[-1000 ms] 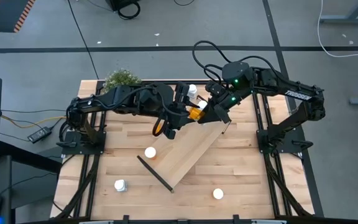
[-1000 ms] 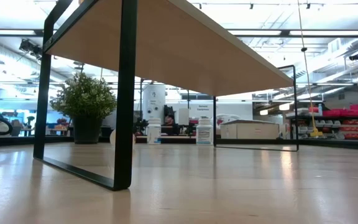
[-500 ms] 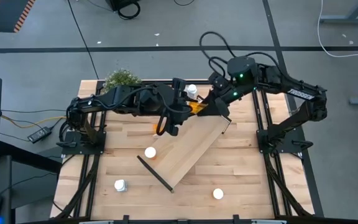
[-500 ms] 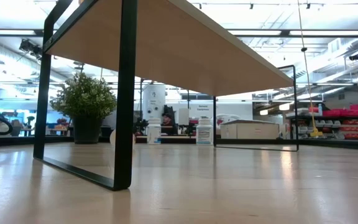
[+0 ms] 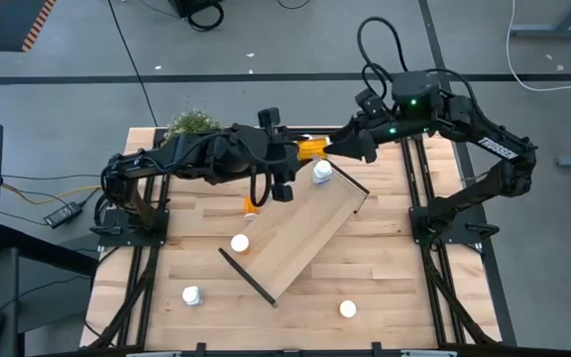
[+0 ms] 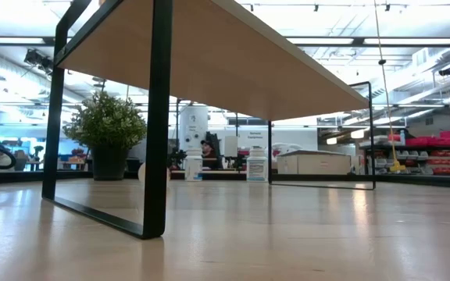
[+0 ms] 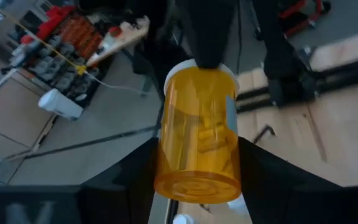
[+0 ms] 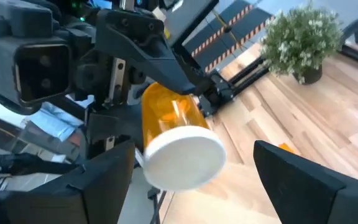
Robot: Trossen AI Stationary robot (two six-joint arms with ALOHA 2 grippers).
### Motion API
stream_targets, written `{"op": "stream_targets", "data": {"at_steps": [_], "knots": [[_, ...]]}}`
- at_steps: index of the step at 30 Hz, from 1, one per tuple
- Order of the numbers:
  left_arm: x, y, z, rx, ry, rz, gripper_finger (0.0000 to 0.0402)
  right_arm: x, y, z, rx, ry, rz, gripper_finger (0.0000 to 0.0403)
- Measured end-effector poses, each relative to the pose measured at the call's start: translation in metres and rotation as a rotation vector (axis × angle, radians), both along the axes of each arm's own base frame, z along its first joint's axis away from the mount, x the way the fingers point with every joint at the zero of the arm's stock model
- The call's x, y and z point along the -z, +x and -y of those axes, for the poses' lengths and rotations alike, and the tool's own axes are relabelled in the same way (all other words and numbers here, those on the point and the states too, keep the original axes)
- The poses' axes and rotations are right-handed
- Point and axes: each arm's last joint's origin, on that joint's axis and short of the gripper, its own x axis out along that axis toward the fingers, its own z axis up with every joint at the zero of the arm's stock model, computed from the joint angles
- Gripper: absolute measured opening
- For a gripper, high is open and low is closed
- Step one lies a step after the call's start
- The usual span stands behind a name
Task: Pick and place medicine bottles onto shelf by color
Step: Put the right orange pill bottle on the shelf
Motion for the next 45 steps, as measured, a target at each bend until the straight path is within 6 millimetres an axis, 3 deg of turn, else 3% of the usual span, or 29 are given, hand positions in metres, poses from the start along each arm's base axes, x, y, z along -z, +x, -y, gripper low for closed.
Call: {"op": "stream_targets", "data": {"at_steps": [4,31,45], "knots": [[-0.0026,0.0005,0.0,-0.002,-0.003,0.028,0.0196,-0.0058,0.0042,0.0009,0.003,-0.01,0.07,0.0335],[-0.0102,0.0023,-0.0007,-0.032,0.003,0.11,0.0199,-0.0092,0.006,0.0011,0.005,-0.004,0.108,0.0331],[-0.0093,0.0028,-0.0006,-0.03,0.006,0.104,0.0203,-0.0094,0.006,0.0009,-0.006,-0.019,0.111,0.0212]]}}
